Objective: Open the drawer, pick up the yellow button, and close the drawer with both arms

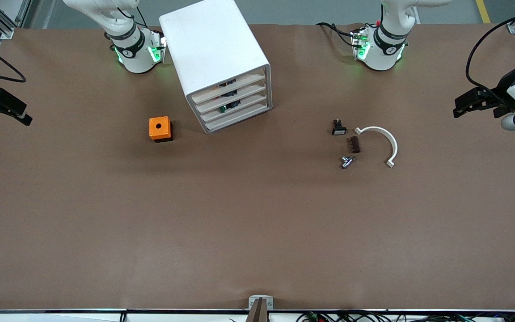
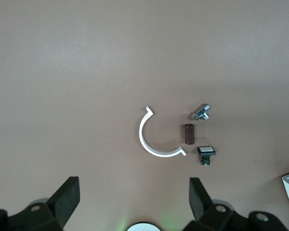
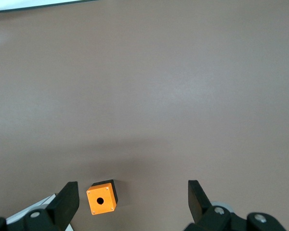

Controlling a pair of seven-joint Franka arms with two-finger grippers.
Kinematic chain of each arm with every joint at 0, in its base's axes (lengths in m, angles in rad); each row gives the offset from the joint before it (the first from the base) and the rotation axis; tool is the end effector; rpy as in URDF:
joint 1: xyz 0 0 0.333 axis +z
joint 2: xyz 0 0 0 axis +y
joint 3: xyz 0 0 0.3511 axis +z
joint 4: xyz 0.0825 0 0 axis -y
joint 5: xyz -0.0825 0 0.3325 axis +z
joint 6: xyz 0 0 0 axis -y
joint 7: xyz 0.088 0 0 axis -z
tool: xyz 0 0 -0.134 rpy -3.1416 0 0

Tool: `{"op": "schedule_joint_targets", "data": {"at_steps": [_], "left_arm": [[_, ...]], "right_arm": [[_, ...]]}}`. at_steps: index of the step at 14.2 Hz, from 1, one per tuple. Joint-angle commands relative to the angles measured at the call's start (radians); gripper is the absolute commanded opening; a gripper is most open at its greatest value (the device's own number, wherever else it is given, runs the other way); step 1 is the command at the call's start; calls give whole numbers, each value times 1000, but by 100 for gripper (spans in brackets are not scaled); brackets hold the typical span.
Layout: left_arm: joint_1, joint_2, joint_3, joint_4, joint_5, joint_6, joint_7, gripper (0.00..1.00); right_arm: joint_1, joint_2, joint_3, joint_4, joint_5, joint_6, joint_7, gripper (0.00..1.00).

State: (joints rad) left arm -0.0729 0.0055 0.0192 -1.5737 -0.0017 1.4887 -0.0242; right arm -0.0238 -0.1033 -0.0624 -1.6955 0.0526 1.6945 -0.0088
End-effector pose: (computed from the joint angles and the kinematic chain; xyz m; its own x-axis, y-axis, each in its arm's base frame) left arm 0.4924 -0.0267 0.6219 0.9955 -0.0294 -0.0904 -0.0296 -0.9996 -0.0006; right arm 0.4799 -0.0369 0.6419 0.9912 -0.0837 0.1022 -0.0780 -0.9953 -0.0581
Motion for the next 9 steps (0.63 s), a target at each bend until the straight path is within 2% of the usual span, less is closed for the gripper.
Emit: {"op": "schedule_joint_targets", "data": {"at_steps": [1, 9], "left_arm": [[5, 2, -4, 11, 19, -12, 16, 100], [21, 5, 8, 9, 9, -18, 7, 100]], "right_arm": [[-25, -10, 15, -1, -11, -4, -30, 100], [-25, -10, 16, -6, -30, -13, -14, 100]]}}
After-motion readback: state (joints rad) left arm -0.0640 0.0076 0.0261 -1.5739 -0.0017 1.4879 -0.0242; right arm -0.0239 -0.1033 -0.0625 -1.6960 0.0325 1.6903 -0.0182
